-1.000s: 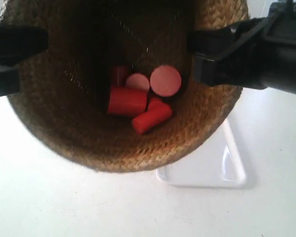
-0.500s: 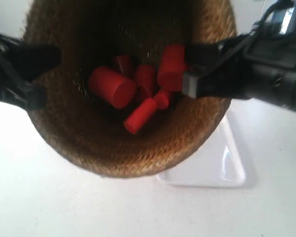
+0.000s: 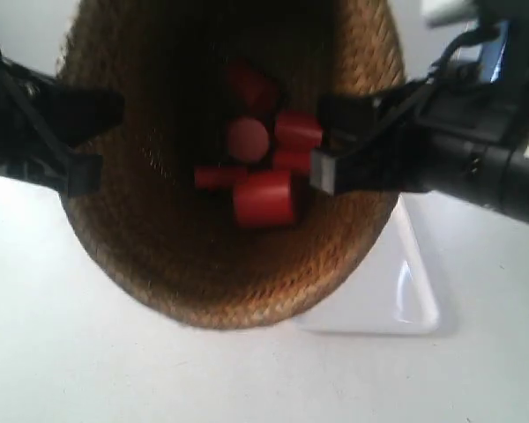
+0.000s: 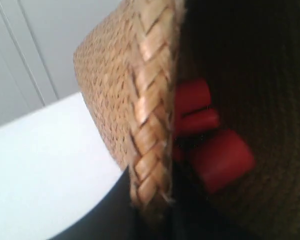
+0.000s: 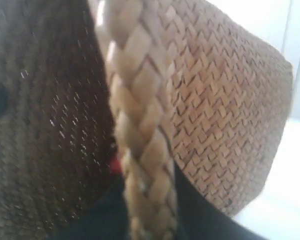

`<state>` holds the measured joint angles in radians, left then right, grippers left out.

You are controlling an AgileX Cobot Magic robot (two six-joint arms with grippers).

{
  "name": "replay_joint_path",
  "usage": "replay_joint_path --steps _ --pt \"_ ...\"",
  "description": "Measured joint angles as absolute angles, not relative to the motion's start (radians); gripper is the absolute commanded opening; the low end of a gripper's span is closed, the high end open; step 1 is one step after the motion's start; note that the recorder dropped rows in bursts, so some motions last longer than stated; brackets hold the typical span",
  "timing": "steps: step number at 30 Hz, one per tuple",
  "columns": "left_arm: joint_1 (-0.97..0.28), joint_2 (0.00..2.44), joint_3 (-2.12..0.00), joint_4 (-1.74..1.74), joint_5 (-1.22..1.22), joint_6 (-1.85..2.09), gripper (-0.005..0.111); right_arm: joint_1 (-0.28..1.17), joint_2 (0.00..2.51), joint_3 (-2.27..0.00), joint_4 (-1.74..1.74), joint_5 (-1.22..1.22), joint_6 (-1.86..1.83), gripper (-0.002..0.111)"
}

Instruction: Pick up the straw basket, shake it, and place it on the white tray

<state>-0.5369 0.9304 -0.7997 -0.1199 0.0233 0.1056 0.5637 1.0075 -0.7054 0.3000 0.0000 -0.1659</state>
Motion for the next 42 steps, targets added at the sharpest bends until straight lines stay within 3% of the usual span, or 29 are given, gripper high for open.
replay_joint_path --steps 5,11,17,21,24,30,37,42 --pt "-0.576 0.822 -0.855 -0.132 0.142 0.093 0.000 0.603 0.913 -0.743 0.323 0.132 -0.113 0.000" --pt "-0.537 0.882 -0.807 -0.095 0.011 0.117 0.000 0.571 0.981 -0.715 0.311 -0.072 -0.177 0.000" --pt "-0.574 0.840 -0.821 -0.127 0.186 0.067 0.000 0.601 0.966 -0.742 0.349 0.159 -0.110 0.000" --pt "-0.585 0.760 -0.832 -0.096 0.095 0.118 0.000 0.624 0.877 -0.742 0.345 0.023 -0.165 0.000" --pt "-0.558 0.837 -0.799 -0.082 0.011 0.134 0.000 0.590 0.947 -0.718 0.343 -0.092 -0.211 0.000" --pt "-0.570 0.852 -0.824 -0.112 0.186 0.084 0.000 0.590 0.985 -0.736 0.365 0.121 -0.124 0.000" --pt "-0.536 0.870 -0.814 -0.097 0.035 0.140 0.000 0.561 1.001 -0.724 0.364 -0.076 -0.219 0.000" --pt "-0.534 0.919 -0.848 -0.099 0.278 0.069 0.000 0.552 1.036 -0.751 0.380 0.200 -0.185 0.000"
